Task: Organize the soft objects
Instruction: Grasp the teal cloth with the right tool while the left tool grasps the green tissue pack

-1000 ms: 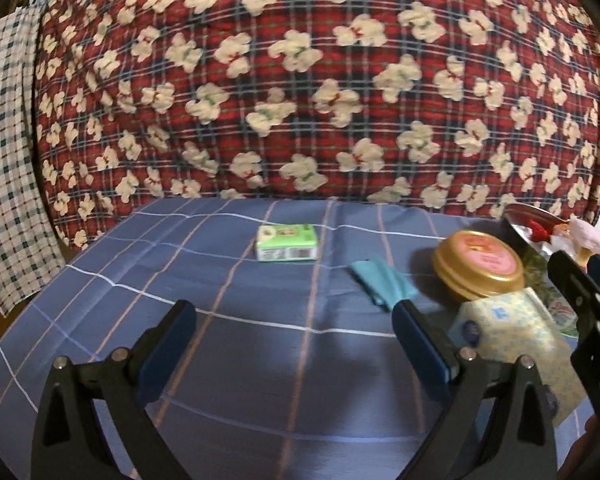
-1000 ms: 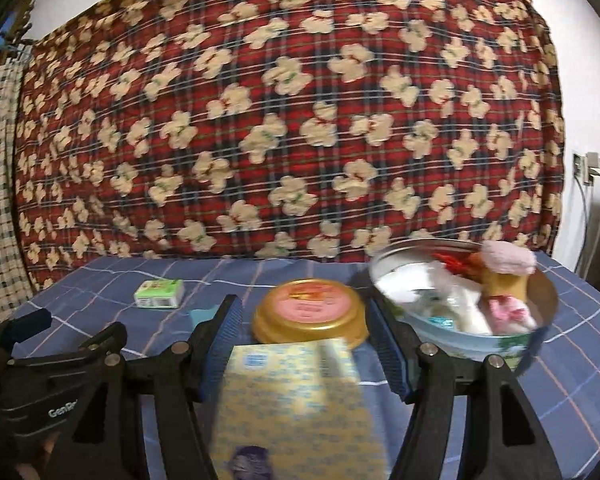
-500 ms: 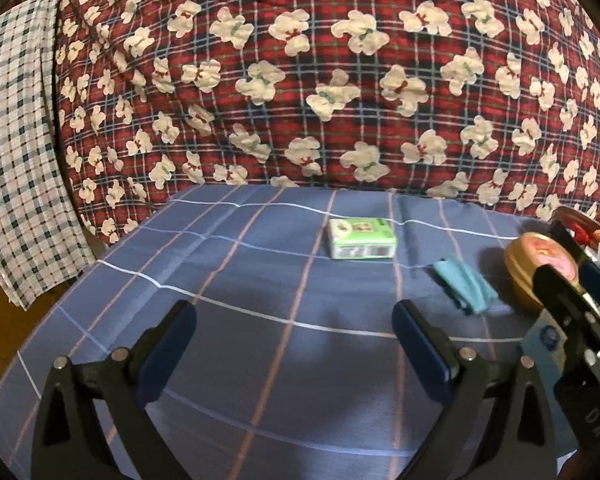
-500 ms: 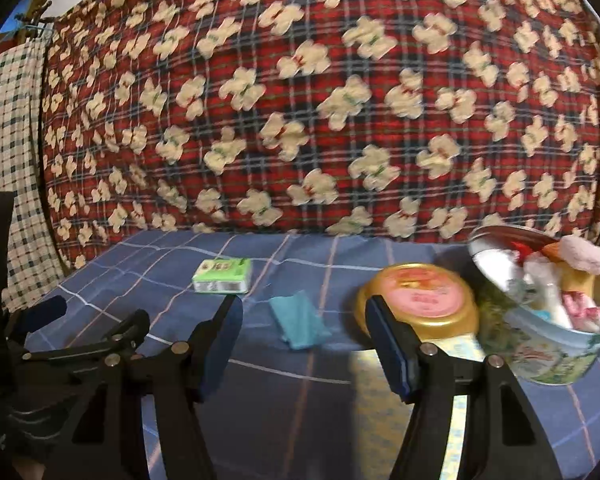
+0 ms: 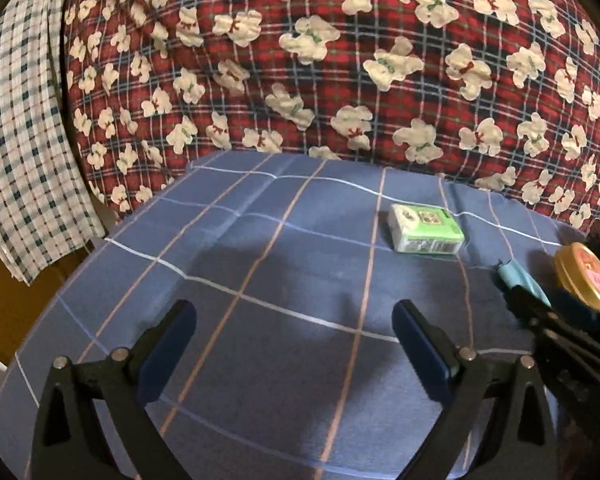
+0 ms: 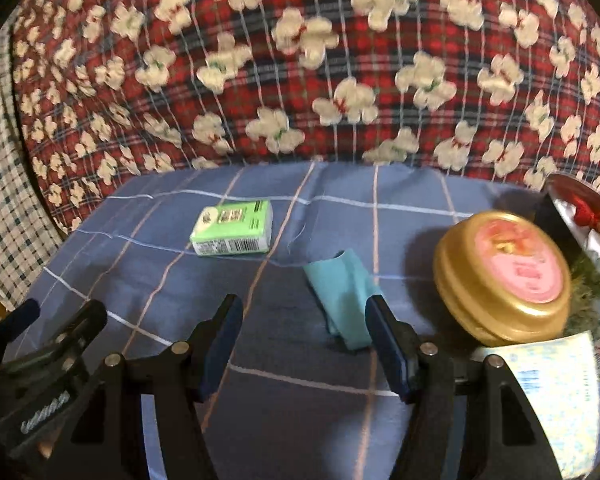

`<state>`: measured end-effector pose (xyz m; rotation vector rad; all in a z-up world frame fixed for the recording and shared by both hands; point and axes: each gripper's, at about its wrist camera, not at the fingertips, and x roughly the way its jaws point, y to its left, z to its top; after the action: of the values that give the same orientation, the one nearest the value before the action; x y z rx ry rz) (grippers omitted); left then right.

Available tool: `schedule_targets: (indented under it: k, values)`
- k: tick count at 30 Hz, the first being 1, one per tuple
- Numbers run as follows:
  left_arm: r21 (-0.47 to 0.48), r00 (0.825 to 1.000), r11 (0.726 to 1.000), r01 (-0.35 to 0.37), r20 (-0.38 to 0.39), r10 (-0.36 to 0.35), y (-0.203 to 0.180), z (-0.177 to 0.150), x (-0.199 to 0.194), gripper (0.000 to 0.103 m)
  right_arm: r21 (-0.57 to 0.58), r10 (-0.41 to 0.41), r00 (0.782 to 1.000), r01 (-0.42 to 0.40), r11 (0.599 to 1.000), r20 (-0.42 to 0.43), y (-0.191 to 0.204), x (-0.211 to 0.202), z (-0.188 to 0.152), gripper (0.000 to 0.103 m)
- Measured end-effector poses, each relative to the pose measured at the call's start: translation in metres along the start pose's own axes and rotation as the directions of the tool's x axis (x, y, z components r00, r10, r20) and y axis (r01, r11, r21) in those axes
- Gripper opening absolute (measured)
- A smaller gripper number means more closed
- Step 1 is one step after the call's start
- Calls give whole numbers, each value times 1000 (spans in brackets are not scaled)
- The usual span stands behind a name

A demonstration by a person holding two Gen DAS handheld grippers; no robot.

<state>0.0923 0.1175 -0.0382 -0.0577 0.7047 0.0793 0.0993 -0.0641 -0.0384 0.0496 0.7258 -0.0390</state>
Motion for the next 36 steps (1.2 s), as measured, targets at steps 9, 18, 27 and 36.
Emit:
schedule_targets:
  k: [9,18,27,36]
  values:
    - [-1,1000,1000,10,-20,-10,0,-1,3,100,74,-85,992,92,993,-93,-8,35,11,66]
    - [0,998,1000,7,-56,-7,-2,-1,11,100,45,-125,982,132,990,-143,-15,50,15,56]
    - [3,998,1000,5,-69,-4,-1,-2,12,100,55,-112,986,120,991,-121,-31,44,12,12]
    - [-28,993,998,55,-104,-58,0,-3,21,100,64,297,945,-308,949,141,-17,-12,13,9]
